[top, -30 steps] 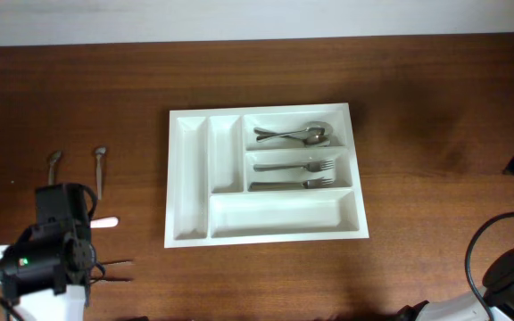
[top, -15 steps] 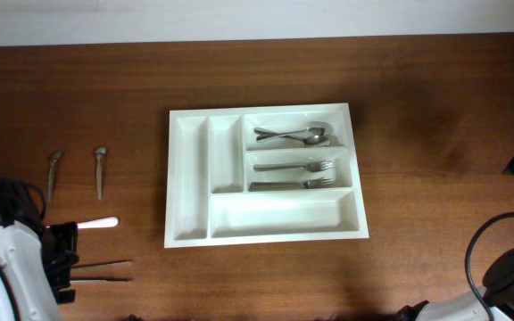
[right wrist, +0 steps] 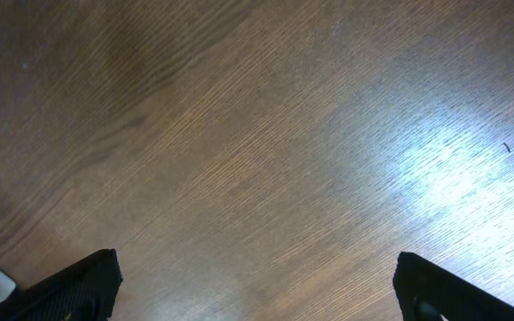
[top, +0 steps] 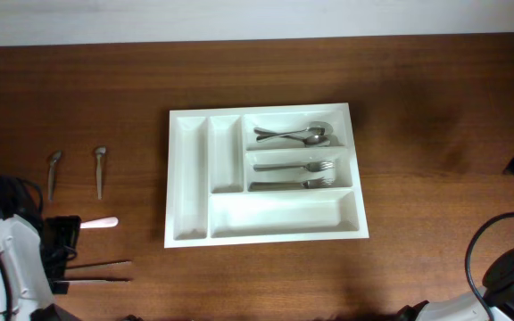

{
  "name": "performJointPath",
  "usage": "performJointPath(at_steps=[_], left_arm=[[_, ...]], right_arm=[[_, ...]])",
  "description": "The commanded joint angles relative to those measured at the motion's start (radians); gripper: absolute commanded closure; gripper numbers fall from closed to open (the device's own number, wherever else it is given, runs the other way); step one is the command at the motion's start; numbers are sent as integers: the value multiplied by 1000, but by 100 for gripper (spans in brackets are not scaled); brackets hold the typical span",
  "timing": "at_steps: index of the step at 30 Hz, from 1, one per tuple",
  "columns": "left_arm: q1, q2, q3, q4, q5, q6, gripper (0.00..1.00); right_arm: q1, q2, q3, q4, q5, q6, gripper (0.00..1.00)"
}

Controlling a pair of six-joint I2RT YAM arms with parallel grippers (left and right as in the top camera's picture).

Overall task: Pack container
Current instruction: 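Lower the left gripper over the two metal utensils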

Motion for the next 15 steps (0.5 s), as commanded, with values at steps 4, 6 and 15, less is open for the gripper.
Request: performJointPath(at_steps=[4, 6, 15], left_arm=[[5, 3, -109, 84, 58, 10, 1], [5, 3, -126, 98, 52, -34, 1], [5, 3, -140, 162, 42, -49, 1]], right_arm=[[3, -4, -1, 2, 13, 8, 1], [3, -4, -1, 2, 13, 8, 1], [3, -4, -1, 2, 13, 8, 1]])
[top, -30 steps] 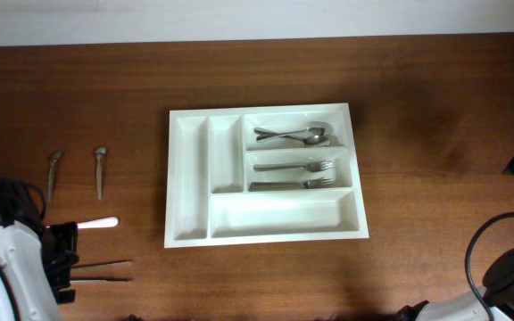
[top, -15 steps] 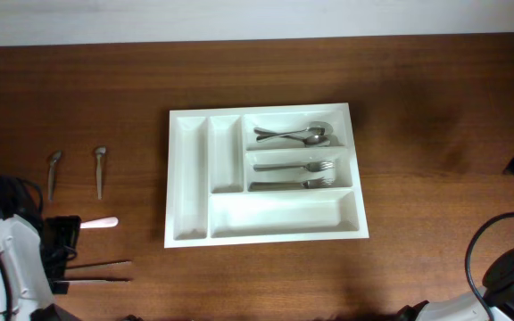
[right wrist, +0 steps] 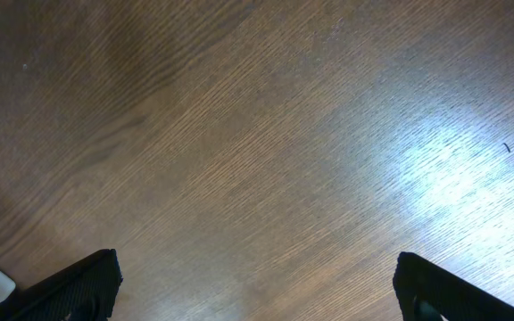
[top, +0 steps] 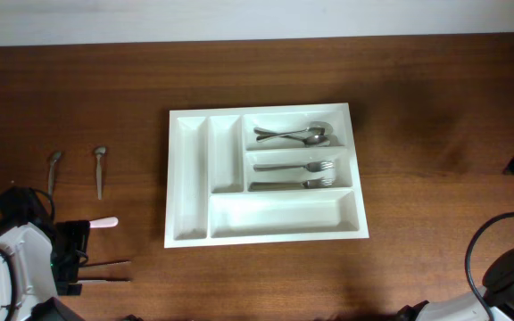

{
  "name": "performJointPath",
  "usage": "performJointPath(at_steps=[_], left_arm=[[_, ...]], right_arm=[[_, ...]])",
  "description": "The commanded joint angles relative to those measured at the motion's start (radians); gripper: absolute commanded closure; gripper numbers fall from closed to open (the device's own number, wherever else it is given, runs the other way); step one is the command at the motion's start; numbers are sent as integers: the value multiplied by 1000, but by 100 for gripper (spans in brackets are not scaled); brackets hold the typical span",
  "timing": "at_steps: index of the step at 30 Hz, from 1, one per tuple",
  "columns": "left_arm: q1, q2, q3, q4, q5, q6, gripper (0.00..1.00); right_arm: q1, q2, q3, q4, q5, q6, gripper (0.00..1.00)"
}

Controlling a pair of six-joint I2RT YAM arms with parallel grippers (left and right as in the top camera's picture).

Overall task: Pack container
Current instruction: 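Lower the left gripper over the two metal utensils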

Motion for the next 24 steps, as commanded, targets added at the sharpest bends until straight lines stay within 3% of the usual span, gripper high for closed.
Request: performJointPath(at_steps=[1, 12, 24], left_arm=[[6, 2, -15, 8, -8, -17, 1], [115, 2, -42, 26, -77, 18, 1], [147, 3, -49, 119, -83, 224, 1]], right_arm=[[3, -4, -1, 2, 13, 8, 1], [3, -4, -1, 2, 13, 8, 1], [3, -4, -1, 2, 13, 8, 1]])
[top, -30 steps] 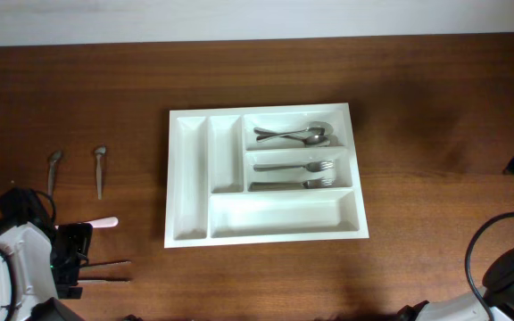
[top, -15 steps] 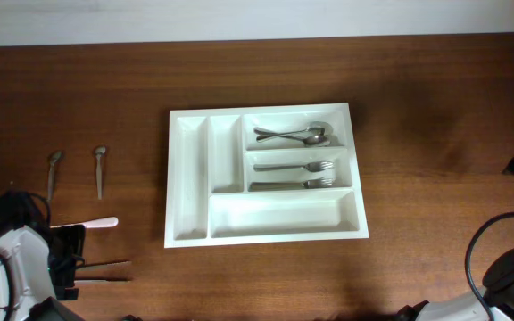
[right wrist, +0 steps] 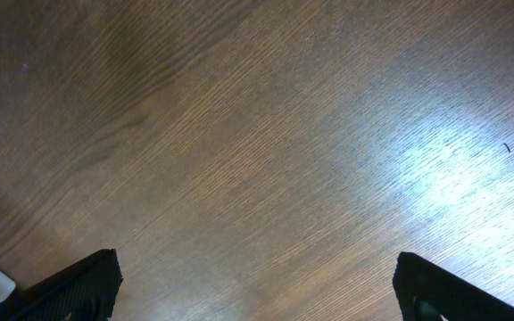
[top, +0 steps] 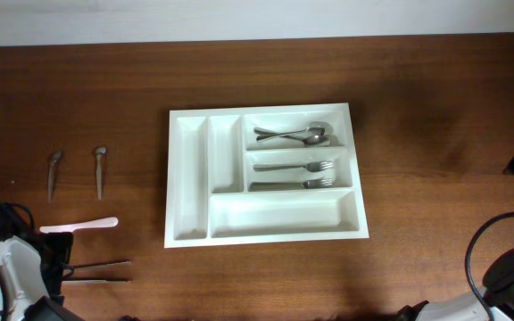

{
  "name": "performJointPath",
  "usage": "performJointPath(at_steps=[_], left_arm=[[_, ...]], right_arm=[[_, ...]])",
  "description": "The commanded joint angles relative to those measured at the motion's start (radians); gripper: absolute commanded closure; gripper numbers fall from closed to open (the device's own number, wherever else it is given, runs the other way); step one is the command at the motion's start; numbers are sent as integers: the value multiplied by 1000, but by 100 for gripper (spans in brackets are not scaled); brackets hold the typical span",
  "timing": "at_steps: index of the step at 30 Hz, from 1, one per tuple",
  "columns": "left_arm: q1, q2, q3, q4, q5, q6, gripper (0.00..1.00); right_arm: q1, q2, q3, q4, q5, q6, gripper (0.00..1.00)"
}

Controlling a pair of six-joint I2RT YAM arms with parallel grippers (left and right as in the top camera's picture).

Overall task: Pack container
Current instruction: 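Lower the left gripper over the two metal utensils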

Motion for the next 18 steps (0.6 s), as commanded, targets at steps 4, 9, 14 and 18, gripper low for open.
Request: performJointPath(at_steps=[4, 9, 14, 18], left_arm=[[5, 14, -10, 15, -3, 68, 1], [5, 55, -24, 44, 47, 68, 1], [5, 95, -24, 56, 56, 25, 1], [5, 121, -24, 69, 56, 23, 1]], right_arm=[[3, -4, -1, 2, 13, 8, 1], [3, -4, -1, 2, 13, 8, 1], [3, -4, -1, 2, 13, 8, 1], [3, -4, -1, 2, 13, 8, 1]])
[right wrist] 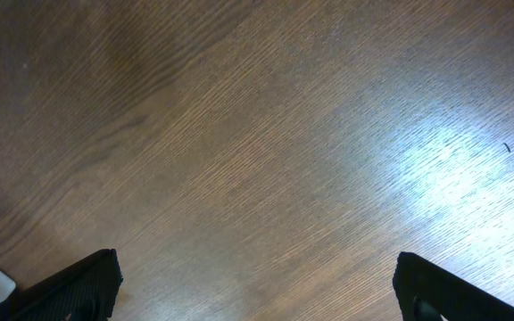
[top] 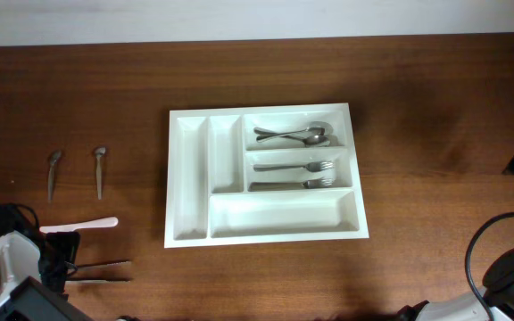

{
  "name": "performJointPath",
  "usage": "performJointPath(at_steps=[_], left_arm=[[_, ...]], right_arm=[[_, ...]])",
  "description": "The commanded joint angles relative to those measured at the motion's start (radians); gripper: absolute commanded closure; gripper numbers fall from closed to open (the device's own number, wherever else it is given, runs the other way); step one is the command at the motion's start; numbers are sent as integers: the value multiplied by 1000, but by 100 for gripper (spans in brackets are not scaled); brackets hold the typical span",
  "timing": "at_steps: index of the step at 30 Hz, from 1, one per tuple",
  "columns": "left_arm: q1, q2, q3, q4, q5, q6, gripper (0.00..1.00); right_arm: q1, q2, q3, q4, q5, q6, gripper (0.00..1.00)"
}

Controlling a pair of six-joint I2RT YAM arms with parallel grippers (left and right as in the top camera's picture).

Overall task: Pack container
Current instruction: 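Lower the left gripper over the two metal utensils, then close the left gripper on the metal tongs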

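The white cutlery tray (top: 190, 178) lies mid-table. Its upper right compartment holds spoons (top: 293, 135), and the one below holds two forks (top: 297, 176). Left of the tray lie two small spoons (top: 100, 169), a white-handled knife (top: 78, 225) and two dark thin utensils (top: 96, 271). My left gripper (top: 61, 254) sits at the left ends of the dark utensils, and its jaws cannot be made out. My right gripper (right wrist: 257, 276) hangs open over bare wood with nothing in it.
The tray's two long left slots (top: 226, 152) and its wide bottom compartment (top: 284, 214) hold nothing. My right arm (top: 507, 276) sits at the bottom right corner, with black hardware at the right edge.
My left arm has shifted slightly at the bottom left corner. None of the cutlery has moved, and the right wrist view is unchanged.
At first my left gripper covered the handle end of the white-handled knife. It then stood a little to the right, still over that end. By 0.6 s ago it had drawn back toward the corner, leaving the whole knife in view where it lay. The right arm stayed still.
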Motion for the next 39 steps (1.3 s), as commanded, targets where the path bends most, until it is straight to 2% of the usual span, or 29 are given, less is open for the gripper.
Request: performJointPath(at_steps=[1, 9, 21, 39], left_arm=[[5, 26, -8, 10, 10, -13, 1], [5, 39, -26, 43, 11, -13, 1], [5, 39, -152, 163, 23, -13, 1], [5, 39, -152, 171, 86, -13, 1]], right_arm=[[3, -4, -1, 2, 13, 8, 1], [3, -4, -1, 2, 13, 8, 1], [3, -4, -1, 2, 13, 8, 1], [3, -4, -1, 2, 13, 8, 1]])
